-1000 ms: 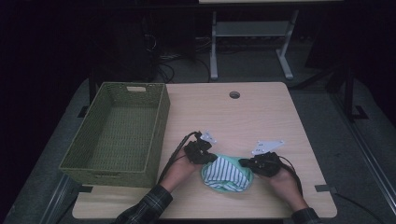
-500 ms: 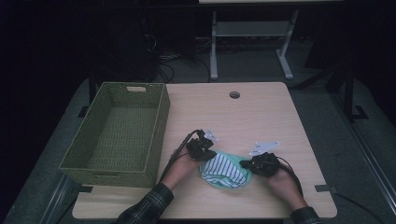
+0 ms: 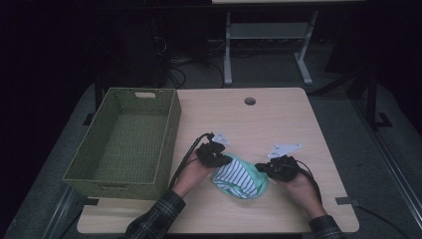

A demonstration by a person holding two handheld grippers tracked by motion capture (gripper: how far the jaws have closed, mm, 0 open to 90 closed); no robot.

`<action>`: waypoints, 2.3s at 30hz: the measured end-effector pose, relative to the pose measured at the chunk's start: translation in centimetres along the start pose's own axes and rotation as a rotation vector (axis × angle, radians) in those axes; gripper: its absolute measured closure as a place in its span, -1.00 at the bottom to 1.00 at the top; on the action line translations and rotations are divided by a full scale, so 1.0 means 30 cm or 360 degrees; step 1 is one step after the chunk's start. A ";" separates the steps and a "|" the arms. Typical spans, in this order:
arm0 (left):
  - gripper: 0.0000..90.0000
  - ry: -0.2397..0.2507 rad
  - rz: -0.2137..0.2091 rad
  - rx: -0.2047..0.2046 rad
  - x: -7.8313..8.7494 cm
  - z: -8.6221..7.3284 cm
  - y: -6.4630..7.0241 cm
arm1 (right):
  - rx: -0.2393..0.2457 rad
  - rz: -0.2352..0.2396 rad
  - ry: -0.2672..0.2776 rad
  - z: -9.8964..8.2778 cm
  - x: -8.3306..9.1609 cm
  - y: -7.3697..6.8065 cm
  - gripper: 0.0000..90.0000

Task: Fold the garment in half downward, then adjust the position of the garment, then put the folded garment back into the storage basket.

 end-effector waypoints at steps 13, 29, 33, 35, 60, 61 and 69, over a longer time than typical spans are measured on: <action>0.99 0.0024 -0.0131 -0.0009 0.090 -0.080 0.130 | -0.0047 -0.0025 -0.0001 0.041 -0.081 0.064 1.00; 0.99 -0.0083 -0.0232 -0.0041 0.046 -0.141 0.221 | -0.0053 -0.0022 -0.0074 0.016 -0.108 0.077 1.00; 0.99 -0.0105 -0.0229 -0.0039 0.032 -0.146 0.215 | -0.0048 -0.0008 -0.0089 0.009 -0.107 0.068 1.00; 0.99 -0.0105 -0.0220 -0.0034 0.028 -0.147 0.211 | -0.0039 -0.0001 -0.0092 0.006 -0.109 0.065 1.00; 0.99 -0.0083 -0.0071 -0.0002 0.020 -0.132 0.084 | -0.0038 0.0053 -0.0127 -0.068 0.000 -0.006 1.00; 0.99 -0.0077 -0.0063 0.0008 0.017 -0.130 0.080 | -0.0049 0.0055 -0.0123 -0.072 0.006 -0.012 1.00; 0.99 -0.0063 -0.0009 -0.0015 -0.010 -0.112 0.048 | -0.0063 0.0089 -0.0108 -0.098 0.046 -0.052 1.00</action>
Point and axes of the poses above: each handheld gripper's, and its own axes: x roughly backward along the jaws, z roughly out of its top, y roughly to its right, the point moved 5 cm from there along -x, roughly forward along the jaws, and after that the axes turned 8 degrees about y, right-handed, at the moved point
